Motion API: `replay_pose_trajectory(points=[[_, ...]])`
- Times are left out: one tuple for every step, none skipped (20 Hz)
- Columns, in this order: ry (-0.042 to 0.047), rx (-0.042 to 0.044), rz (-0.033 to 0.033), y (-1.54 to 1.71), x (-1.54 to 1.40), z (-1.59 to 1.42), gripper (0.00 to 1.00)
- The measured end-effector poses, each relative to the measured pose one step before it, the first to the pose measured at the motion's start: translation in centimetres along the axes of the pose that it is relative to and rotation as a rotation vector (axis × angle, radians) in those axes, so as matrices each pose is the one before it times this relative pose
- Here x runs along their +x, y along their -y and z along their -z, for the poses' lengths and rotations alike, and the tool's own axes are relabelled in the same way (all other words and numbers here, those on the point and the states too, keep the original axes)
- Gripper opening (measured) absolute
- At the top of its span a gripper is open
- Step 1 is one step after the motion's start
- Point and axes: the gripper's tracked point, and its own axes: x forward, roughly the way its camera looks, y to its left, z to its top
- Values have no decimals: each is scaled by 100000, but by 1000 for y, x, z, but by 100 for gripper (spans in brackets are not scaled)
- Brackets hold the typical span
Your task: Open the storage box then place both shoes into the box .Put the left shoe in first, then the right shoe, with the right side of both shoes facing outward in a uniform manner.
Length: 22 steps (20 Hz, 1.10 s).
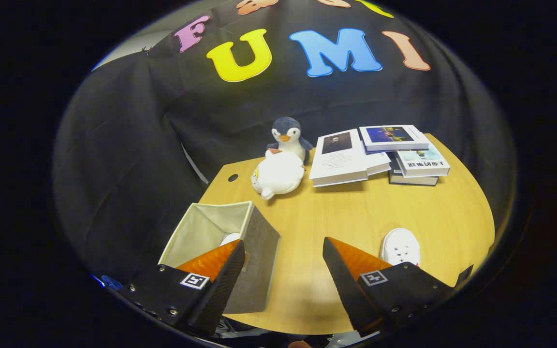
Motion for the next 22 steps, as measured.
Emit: replay_pose_trajectory(points=[[-47, -195, 1953, 1448, -296, 68, 98], [-101, -77, 1858, 1339, -230, 165, 98], [-107, 393, 1785, 1345, -228, 158, 98], [-168, 663, 1229, 1122, -209, 185, 98], [-319, 863, 931, 1135, -114, 242, 98], [-460, 685, 1047, 1110, -95, 256, 98], [-316, 451, 1286, 1007, -36, 341, 98], [-450, -33, 1702, 1252, -45, 251, 98], [-183, -872, 2192, 1276, 83, 305, 98], [-670, -1309, 2504, 1357, 69, 514, 98], [-876, -1161, 2044, 1209, 95, 499, 98], [-826, -710, 1359, 806, 340, 487, 98], [-894, -360, 1048, 977, 238, 466, 98], [-801, -277, 992, 901, 113, 508, 98], [-975, -235, 1097, 881, 258, 456, 98], [-1079, -123, 766, 702, 210, 602, 98], [-950, -150, 449, 657, 288, 423, 98], [-1171, -467, 589, 618, 284, 555, 98], [-1269, -696, 829, 671, 292, 498, 98], [-1392, -831, 873, 602, 299, 517, 98], [-1386, -851, 561, 505, 313, 450, 98], [-1864, -1029, 197, 377, 355, 612, 98]])
